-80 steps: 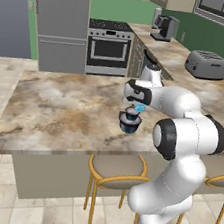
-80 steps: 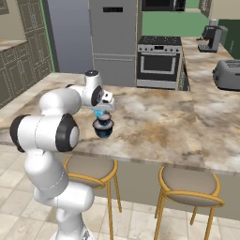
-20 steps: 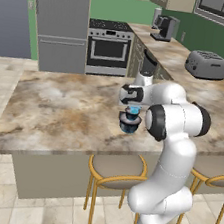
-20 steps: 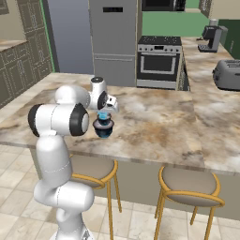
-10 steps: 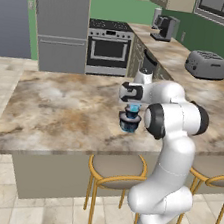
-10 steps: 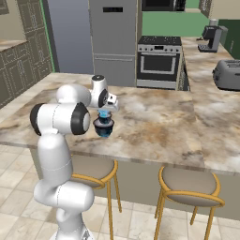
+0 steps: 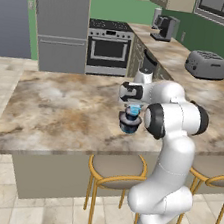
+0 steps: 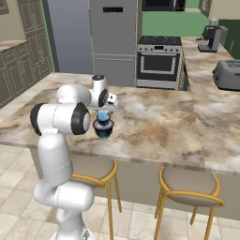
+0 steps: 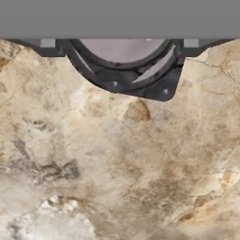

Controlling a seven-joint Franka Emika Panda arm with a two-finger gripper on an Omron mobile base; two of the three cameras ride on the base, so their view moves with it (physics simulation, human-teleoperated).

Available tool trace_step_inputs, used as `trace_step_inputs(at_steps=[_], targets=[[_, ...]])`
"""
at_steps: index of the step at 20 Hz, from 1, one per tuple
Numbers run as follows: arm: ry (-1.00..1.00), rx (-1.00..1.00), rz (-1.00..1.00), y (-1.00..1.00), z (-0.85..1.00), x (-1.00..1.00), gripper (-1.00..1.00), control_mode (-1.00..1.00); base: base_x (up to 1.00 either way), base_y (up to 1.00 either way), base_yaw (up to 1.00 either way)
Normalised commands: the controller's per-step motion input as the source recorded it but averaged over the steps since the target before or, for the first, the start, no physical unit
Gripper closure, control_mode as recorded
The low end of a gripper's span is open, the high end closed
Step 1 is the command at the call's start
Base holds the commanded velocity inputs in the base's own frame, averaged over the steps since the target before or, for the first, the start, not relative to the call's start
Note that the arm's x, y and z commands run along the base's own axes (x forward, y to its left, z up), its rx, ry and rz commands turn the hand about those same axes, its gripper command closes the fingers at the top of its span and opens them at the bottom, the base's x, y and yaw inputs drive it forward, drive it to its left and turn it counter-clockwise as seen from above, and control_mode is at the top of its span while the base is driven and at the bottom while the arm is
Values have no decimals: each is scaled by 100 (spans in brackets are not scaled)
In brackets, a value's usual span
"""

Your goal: Stack the yogurt containers by placing the smaller containers on top of the larger containers.

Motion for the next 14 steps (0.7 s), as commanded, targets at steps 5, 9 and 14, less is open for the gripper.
trace_step_inputs(at_steps=[5,9,14], targets=[[-1,0,0,0,0,0,-100,-100,0,0,0],[-6,0,0,0,19,-8,-100,-100,0,0,0],[-12,0,0,-2,84,-26,-100,-100,0,0,0]])
